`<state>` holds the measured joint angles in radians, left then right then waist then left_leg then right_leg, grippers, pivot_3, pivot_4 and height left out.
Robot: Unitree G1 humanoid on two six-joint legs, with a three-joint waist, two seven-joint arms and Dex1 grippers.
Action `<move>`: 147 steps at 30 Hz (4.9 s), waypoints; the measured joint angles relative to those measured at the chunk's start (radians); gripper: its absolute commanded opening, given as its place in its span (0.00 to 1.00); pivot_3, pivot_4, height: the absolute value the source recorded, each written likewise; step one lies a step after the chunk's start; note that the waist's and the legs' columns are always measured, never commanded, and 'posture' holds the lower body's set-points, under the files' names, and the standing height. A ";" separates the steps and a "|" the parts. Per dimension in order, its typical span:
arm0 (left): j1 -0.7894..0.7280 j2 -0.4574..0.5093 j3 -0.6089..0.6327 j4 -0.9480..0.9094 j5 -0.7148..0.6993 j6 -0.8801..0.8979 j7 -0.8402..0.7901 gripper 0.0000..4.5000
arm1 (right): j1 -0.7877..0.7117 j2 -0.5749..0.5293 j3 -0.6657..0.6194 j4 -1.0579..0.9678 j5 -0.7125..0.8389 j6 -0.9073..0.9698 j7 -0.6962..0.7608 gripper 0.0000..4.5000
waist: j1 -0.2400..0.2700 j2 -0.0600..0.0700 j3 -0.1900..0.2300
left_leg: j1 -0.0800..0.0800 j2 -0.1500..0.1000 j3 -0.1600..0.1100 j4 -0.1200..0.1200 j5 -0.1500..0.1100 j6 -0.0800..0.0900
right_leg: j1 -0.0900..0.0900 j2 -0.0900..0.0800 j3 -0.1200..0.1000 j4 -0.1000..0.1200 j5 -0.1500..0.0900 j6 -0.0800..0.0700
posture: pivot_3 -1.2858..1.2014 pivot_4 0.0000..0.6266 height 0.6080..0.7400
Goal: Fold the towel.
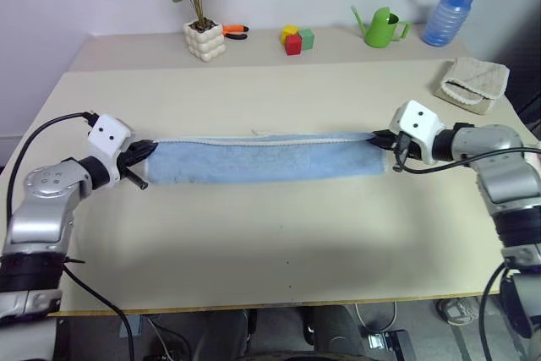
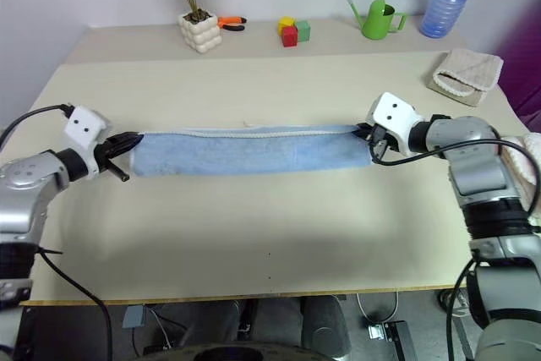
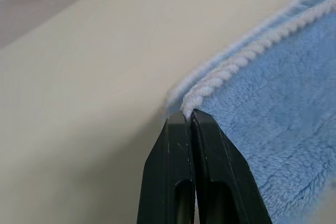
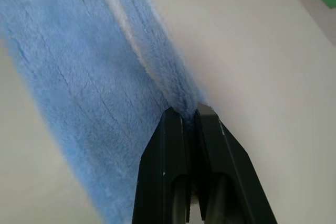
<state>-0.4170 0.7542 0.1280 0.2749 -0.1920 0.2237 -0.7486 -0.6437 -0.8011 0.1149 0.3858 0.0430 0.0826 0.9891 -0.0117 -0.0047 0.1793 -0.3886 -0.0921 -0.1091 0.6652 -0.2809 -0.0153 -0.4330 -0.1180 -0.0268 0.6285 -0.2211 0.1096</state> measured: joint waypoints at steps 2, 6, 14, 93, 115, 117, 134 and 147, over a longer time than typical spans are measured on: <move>-0.053 -0.014 -0.018 0.082 0.021 -0.033 0.002 0.00 | -0.020 0.019 0.005 0.058 -0.021 -0.030 -0.009 0.03 | 0.000 0.000 0.000 | 0.000 0.000 0.000 0.000 0.000 0.000 | 0.000 0.000 0.000 0.000 0.000 0.000 | 0.52 0.24 0.94; -0.100 -0.030 -0.038 0.182 0.051 -0.078 0.003 0.00 | -0.050 0.050 0.008 0.137 -0.044 -0.081 -0.026 0.03 | -0.002 0.000 0.000 | 0.000 0.000 0.000 0.000 0.000 0.000 | -0.001 0.000 0.000 0.000 0.000 0.000 | 0.52 0.24 0.94; -0.085 -0.040 -0.032 0.211 0.049 -0.073 -0.008 0.41 | -0.053 0.090 -0.003 0.203 -0.062 -0.114 -0.098 0.54 | -0.003 0.000 0.000 | -0.001 0.000 0.000 0.000 0.000 0.000 | -0.001 0.000 0.000 0.001 0.000 0.000 | 0.52 0.24 0.94; 0.130 -0.328 -0.263 -0.551 -0.100 0.154 0.079 0.84 | 0.308 0.119 -0.146 -0.728 0.336 0.559 -0.589 0.01 | 0.000 0.004 -0.002 | 0.005 0.002 0.000 -0.001 -0.004 0.007 | 0.005 0.004 0.002 0.000 0.000 0.000 | 0.52 0.24 0.94; 0.146 -0.339 -0.262 -0.571 -0.095 0.157 0.103 0.84 | 0.288 0.271 0.036 -0.681 0.194 0.519 -0.464 0.64 | 0.024 0.003 -0.001 | 0.004 0.001 -0.001 0.000 -0.004 0.007 | 0.004 0.002 0.001 -0.001 0.000 0.000 | 0.52 0.24 0.94; 0.146 -0.340 -0.258 -0.570 -0.095 0.157 0.107 0.84 | 0.307 0.266 -0.011 -0.721 0.236 0.512 -0.426 0.64 | 0.024 0.003 -0.001 | 0.004 0.001 -0.001 0.000 -0.004 0.007 | 0.004 0.003 0.001 -0.001 0.000 0.000 | 0.52 0.24 0.94; 0.263 -0.364 -0.055 -0.500 -0.139 0.254 0.249 0.84 | 0.204 0.376 -0.012 -0.326 0.128 0.390 -0.504 0.01 | 0.017 0.003 -0.001 | 0.003 0.001 -0.001 -0.001 -0.003 0.006 | 0.003 0.003 0.002 0.000 0.000 0.000 | 0.52 0.24 0.94; 0.523 -0.489 0.063 -0.791 -0.386 0.530 0.394 1.00 | 0.202 0.352 -0.040 -0.377 0.115 0.273 -0.419 0.61 | 0.019 0.003 -0.002 | 0.003 0.001 -0.001 -0.001 -0.004 0.006 | 0.003 0.003 0.002 -0.001 0.000 0.000 | 0.52 0.24 0.94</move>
<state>0.1057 0.2650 0.1911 -0.5162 -0.5775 0.7538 -0.3545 -0.4419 -0.4490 0.0749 0.0089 0.1578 0.3559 0.5701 0.0071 -0.0021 0.1775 -0.3855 -0.0909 -0.1103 0.6643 -0.2844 -0.0091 -0.4302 -0.1155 -0.0251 0.6280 -0.2213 0.1092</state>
